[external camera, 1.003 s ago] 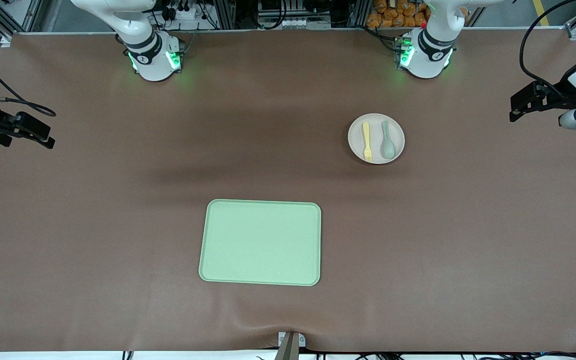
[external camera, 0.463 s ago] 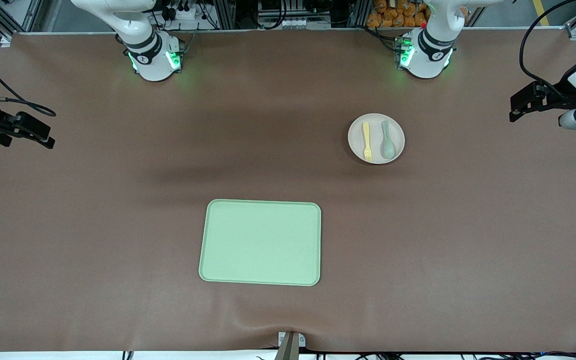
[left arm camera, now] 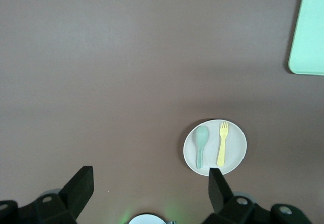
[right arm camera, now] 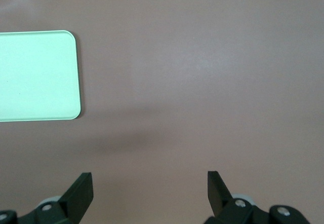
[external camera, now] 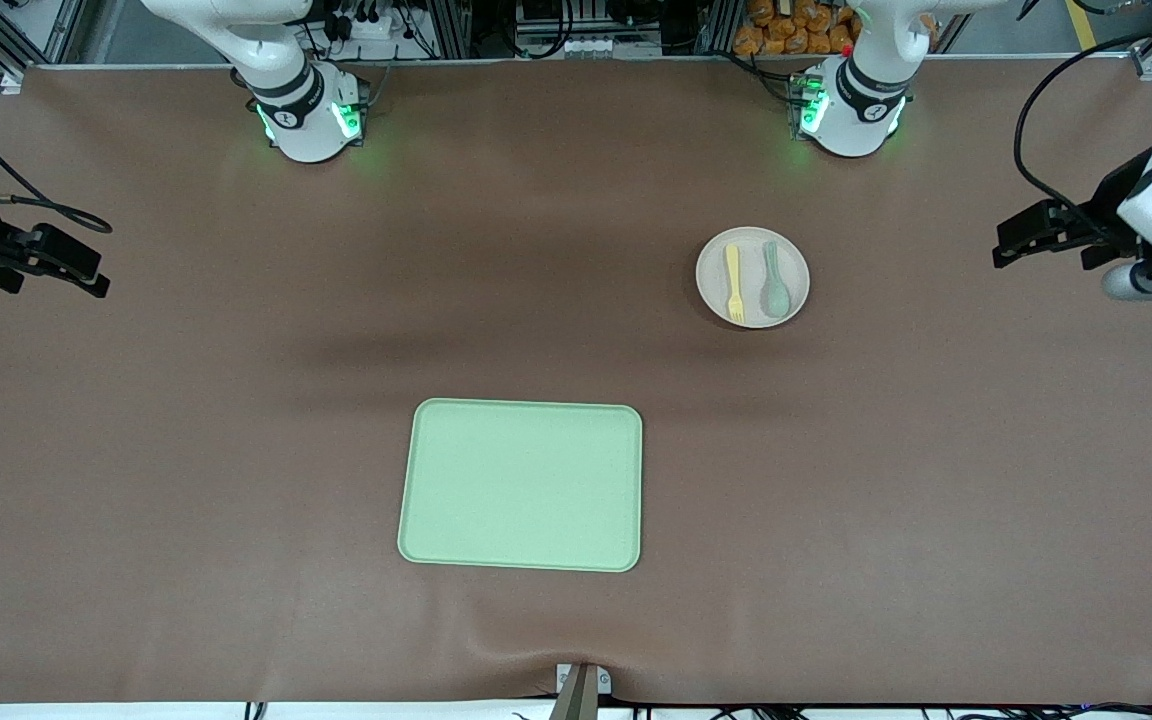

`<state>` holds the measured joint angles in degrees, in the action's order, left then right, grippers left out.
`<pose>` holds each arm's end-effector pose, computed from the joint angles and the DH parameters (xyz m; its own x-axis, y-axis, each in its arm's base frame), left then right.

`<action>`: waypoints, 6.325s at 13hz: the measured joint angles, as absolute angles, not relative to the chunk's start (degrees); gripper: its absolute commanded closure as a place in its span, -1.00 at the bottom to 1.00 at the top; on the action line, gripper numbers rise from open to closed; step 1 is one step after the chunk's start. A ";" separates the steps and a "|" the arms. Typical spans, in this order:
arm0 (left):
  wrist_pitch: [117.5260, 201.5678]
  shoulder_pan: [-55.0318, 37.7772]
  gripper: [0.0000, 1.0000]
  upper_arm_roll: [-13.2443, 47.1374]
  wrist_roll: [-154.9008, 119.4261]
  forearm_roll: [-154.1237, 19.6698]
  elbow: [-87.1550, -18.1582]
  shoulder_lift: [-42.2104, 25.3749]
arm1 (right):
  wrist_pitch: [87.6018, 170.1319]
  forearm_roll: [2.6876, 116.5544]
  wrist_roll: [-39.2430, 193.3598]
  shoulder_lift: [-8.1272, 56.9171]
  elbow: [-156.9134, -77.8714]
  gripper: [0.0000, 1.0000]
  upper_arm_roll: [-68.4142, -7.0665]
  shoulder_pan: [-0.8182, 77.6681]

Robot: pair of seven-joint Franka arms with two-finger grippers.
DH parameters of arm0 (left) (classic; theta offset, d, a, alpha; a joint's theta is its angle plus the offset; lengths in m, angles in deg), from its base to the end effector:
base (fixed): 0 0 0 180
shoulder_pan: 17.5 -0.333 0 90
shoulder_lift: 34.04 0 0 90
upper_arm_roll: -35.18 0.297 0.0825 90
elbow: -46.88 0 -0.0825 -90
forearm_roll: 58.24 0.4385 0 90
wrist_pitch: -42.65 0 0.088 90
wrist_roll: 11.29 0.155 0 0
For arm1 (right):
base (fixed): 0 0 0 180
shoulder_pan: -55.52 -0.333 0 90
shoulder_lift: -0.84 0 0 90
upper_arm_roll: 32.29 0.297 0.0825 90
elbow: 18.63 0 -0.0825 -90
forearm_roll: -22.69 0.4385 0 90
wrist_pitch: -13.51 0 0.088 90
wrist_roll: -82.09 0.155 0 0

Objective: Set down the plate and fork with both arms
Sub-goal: 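Move the left gripper toward the white plate's rim, then lower the left gripper onto the plate rim and close on it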

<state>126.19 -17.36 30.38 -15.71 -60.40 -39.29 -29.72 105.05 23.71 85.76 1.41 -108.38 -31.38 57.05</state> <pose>0.6097 -0.0575 0.5375 0.9922 -0.0133 -0.1237 -0.0090 -0.9994 0.0346 0.6157 -0.0040 0.5561 0.9970 -0.0753 0.0201 -0.0749 -0.9970 -0.0193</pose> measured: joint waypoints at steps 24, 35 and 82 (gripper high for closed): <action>155.99 -16.02 -1.00 20.59 -17.95 -61.08 -83.81 -24.63 | 104.96 23.71 85.76 1.46 -108.38 -1.00 -31.38 57.05; 163.73 -16.02 -1.00 19.48 -18.46 -63.17 -88.48 -20.10 | 104.96 23.71 85.76 1.46 -108.38 -1.00 -31.38 57.05; 165.37 -16.45 1.00 19.56 -18.25 -61.75 -84.71 -13.54 | 104.85 23.71 85.76 1.46 -108.38 -1.00 -31.38 57.05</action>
